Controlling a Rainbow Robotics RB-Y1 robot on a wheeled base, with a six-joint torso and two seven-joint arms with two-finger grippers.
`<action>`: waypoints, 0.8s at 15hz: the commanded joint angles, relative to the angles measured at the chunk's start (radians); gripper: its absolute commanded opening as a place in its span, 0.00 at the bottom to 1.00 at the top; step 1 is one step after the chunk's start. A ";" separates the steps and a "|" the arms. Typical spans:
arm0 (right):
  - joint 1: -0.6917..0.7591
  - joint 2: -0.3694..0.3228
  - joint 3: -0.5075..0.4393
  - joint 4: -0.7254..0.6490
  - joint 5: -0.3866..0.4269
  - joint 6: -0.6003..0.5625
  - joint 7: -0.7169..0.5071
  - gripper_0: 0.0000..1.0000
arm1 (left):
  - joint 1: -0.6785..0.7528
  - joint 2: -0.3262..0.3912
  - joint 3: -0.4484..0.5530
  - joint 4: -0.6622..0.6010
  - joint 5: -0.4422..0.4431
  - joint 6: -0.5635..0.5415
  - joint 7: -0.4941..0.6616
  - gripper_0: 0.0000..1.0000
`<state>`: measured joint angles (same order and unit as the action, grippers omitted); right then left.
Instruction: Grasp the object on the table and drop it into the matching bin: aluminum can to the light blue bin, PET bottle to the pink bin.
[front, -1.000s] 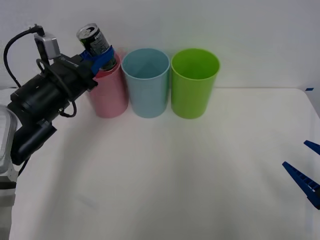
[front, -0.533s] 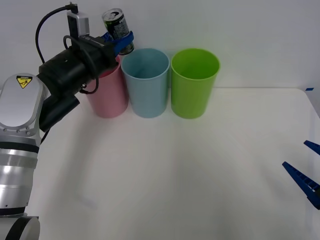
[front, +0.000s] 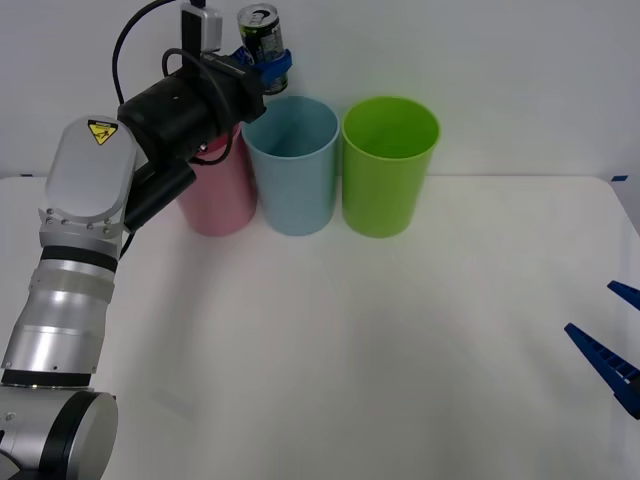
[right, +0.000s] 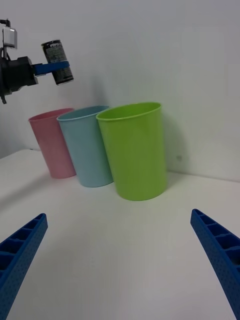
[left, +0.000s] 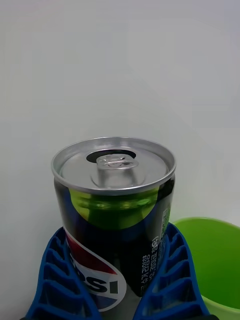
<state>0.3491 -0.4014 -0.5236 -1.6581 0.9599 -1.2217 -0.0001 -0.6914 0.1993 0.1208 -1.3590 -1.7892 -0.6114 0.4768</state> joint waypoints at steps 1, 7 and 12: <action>0.000 0.000 0.000 0.000 0.000 0.000 0.000 1.00 | -0.033 -0.021 0.005 0.018 -0.062 0.007 0.009 0.00; 0.000 0.000 0.000 0.000 0.000 0.000 0.000 1.00 | -0.076 -0.047 0.005 0.060 -0.133 0.029 0.022 0.00; 0.000 0.000 0.000 0.000 0.000 0.000 0.000 1.00 | -0.077 -0.049 0.000 0.060 -0.141 0.029 0.022 0.02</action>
<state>0.3491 -0.4014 -0.5236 -1.6581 0.9599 -1.2217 0.0000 -0.7676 0.1503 0.1215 -1.2992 -1.9300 -0.5827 0.4986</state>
